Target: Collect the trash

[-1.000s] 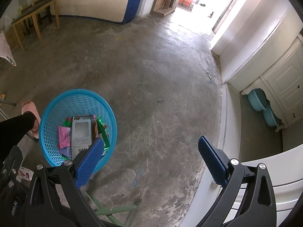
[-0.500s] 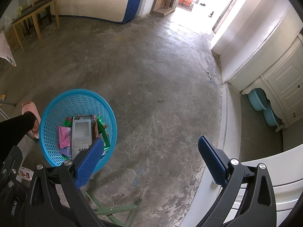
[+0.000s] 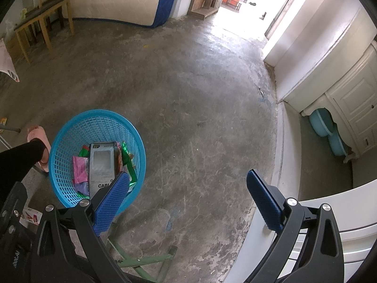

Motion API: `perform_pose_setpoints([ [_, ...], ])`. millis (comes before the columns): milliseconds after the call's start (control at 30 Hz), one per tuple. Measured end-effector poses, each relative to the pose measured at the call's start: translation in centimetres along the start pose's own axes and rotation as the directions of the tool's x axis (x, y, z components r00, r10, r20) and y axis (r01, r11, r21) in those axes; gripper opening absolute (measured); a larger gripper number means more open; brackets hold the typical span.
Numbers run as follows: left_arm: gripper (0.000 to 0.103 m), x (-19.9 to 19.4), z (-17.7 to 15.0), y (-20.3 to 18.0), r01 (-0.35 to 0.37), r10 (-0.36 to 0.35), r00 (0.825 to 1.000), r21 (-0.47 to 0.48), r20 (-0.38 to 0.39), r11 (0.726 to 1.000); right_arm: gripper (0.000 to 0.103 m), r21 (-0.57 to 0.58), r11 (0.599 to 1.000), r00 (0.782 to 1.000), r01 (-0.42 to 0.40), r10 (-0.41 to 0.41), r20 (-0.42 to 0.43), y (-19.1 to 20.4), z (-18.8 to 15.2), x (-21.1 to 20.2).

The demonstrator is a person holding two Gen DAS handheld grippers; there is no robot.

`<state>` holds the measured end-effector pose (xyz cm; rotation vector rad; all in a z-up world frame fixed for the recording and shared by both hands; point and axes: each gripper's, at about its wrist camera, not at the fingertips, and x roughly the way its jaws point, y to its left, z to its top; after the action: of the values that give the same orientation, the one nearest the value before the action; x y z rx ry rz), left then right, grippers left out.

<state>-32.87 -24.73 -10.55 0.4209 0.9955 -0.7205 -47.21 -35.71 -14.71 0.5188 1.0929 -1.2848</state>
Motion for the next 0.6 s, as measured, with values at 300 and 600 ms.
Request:
perform_pose_setpoints([
  [300,0.094,0.00,0.01,0.04,0.000,0.000,1.000,0.001,0.001,1.000,0.097,0.002,1.000,1.000,-0.004,0.004,-0.002,-0.08,0.01,0.14],
  [600,0.094,-0.01,0.02,0.05,0.001,-0.001,1.000,-0.001,-0.001,1.000,0.097,0.006,1.000,1.000,-0.005,0.005,-0.004,-0.15,-0.10,0.22],
])
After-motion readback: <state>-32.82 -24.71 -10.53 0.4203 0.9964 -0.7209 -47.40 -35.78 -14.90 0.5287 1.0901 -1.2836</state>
